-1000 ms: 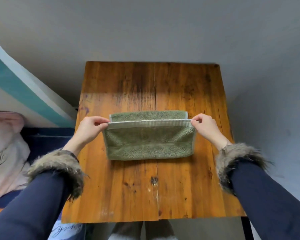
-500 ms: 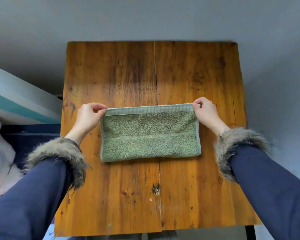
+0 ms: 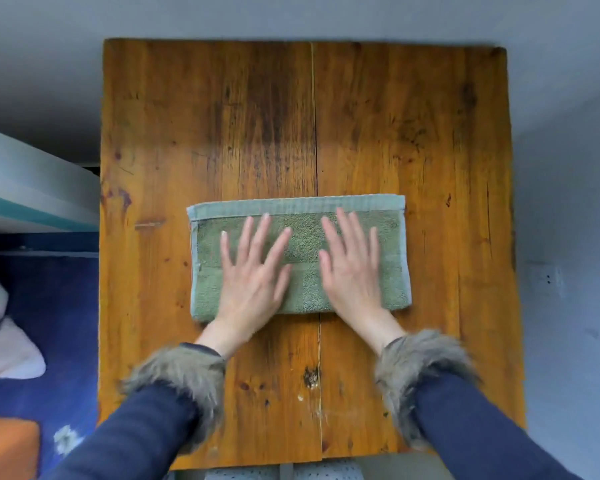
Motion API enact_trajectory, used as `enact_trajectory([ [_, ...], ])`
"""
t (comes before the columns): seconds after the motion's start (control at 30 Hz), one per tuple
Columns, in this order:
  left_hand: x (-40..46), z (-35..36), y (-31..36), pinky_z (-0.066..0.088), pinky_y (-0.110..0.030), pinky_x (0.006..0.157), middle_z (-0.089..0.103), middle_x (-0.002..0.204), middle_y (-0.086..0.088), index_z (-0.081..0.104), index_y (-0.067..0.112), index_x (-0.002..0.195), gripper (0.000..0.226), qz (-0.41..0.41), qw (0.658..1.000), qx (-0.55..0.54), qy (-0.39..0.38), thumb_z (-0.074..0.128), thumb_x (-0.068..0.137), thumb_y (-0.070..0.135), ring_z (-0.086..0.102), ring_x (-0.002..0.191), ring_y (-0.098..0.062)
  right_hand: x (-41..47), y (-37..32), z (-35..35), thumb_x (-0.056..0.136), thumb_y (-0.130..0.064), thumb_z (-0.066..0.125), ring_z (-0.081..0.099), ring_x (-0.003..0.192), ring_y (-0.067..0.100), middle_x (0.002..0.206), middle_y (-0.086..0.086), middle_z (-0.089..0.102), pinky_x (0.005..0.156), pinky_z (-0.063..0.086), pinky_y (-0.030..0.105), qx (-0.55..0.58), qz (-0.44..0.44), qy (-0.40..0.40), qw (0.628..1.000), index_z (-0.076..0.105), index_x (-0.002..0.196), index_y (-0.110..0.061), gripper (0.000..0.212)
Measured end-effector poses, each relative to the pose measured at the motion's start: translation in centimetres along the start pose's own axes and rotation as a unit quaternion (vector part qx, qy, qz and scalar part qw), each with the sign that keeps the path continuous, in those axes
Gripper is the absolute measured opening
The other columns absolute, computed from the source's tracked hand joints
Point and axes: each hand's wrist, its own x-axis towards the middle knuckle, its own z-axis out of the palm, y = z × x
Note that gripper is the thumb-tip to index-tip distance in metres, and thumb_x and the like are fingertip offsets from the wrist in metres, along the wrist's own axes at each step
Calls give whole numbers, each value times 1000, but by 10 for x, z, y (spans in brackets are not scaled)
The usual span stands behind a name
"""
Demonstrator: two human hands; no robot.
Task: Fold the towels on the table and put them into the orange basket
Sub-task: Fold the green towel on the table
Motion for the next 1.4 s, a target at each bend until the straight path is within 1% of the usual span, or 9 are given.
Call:
enact_trajectory([
  [0.27,-18,30,-37,5,-58,113,19,155,-3,25,31,145,62,-11,996,70,-47,27,90,60,14,143,-26,-28,55,30,95,-36,31,10,144,17,155,3,16,118,5,40,-68,-19,-38,997,22,147,-22,54],
  [0.4,-25,18,-59,2,-58,112,16,156,-6,25,28,145,63,-39,996,73,-36,27,90,57,10,144,-27,-30,67,16,95,-39,31,4,145,19,156,7,10,119,2,37,-66,10,-21,998,20,148,-18,57],
  [0.57,9,7,-58,-1,-58,112,18,155,-9,30,26,144,59,-34,997,64,4,31,90,50,11,143,-31,11,49,4,95,-33,35,13,143,25,154,13,20,118,2,37,-43,-9,61,997,29,145,-12,55],
  [0.8,26,26,-62,3,-60,112,16,156,-8,24,28,146,58,-49,996,66,23,26,92,50,11,144,-29,34,72,18,97,-41,19,0,145,19,157,11,7,118,-2,39,-71,47,39,996,14,149,-15,58],
  [0.9,24,23,-64,-4,-58,112,9,157,-10,17,28,147,58,-50,997,23,47,27,94,47,3,145,-29,33,67,17,96,-42,18,0,145,24,157,13,5,116,-6,44,-83,46,48,994,12,149,-16,59],
  [1.0,11,17,-68,-5,-54,111,11,155,-14,16,25,147,55,-119,984,-56,119,34,95,35,5,144,-30,23,46,14,96,-42,21,-2,145,26,157,12,3,114,-9,49,-54,48,68,995,11,149,-18,59],
  [1.13,-20,4,-73,22,-43,100,38,132,-16,36,15,137,47,-290,925,-151,195,46,92,27,34,122,-31,-2,-4,24,96,-40,24,-4,145,20,156,5,2,114,-9,52,-37,-23,42,998,14,149,-21,57],
  [1.3,-26,1,-81,24,-40,95,44,120,-12,53,16,114,39,-357,914,-160,103,56,87,44,35,117,-29,-7,-42,45,95,-44,26,2,145,23,157,7,11,113,-7,54,-66,-73,-16,995,20,148,-24,57],
  [1.4,-23,-2,-82,25,-43,96,44,120,-11,54,17,110,44,-385,907,-161,62,58,84,51,35,117,-29,-1,-42,54,93,-52,17,-9,144,20,158,2,-2,112,-11,59,-104,-36,-57,992,8,149,-28,61],
])
